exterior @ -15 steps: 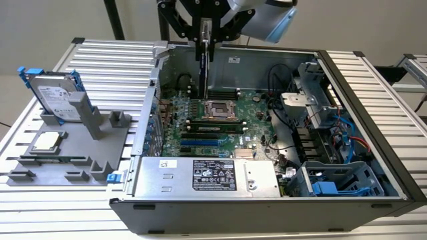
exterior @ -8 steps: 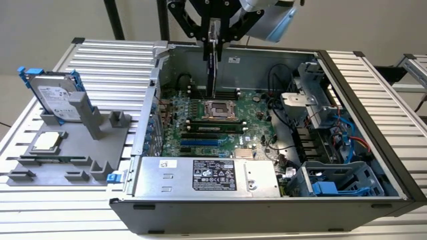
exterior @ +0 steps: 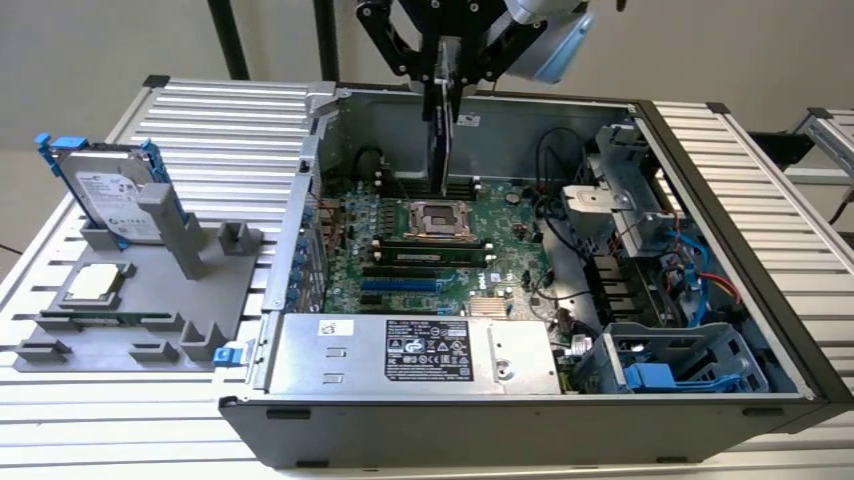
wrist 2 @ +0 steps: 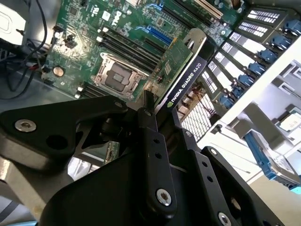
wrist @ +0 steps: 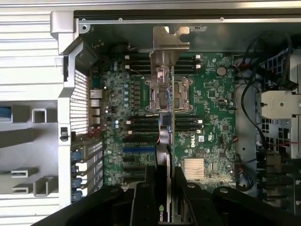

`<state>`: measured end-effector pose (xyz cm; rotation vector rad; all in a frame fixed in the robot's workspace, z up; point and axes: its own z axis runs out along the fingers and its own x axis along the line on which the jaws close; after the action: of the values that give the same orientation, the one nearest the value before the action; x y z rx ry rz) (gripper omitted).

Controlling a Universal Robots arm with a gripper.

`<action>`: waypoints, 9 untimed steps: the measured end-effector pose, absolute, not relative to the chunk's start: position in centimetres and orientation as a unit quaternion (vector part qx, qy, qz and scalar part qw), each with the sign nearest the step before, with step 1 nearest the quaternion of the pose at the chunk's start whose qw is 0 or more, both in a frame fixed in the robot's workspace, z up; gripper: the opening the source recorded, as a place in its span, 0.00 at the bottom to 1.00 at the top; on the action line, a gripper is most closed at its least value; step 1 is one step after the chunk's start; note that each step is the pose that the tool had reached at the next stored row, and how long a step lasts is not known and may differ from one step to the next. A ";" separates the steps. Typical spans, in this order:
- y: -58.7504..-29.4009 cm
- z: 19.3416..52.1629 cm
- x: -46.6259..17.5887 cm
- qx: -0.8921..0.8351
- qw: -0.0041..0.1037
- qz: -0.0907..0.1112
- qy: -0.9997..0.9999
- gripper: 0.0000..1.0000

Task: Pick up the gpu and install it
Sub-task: 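Pick up the gpu and move the gpu toward the slot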

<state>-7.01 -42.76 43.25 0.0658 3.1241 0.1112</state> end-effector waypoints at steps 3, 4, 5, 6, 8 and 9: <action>-42.7 43.2 -6.5 0.021 0.007 0.036 0.999 0.00; -42.7 43.2 -6.3 0.021 0.007 0.036 0.999 0.00; -42.7 43.2 -6.2 0.021 0.007 0.036 0.999 0.00; -42.7 43.2 -6.0 0.021 0.007 0.036 0.999 0.00; -42.6 43.2 -5.6 0.021 0.007 0.036 0.999 0.00; -42.6 43.2 -5.4 0.021 0.007 0.036 0.999 0.00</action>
<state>-5.43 -42.60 43.24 0.0658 3.1241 0.1113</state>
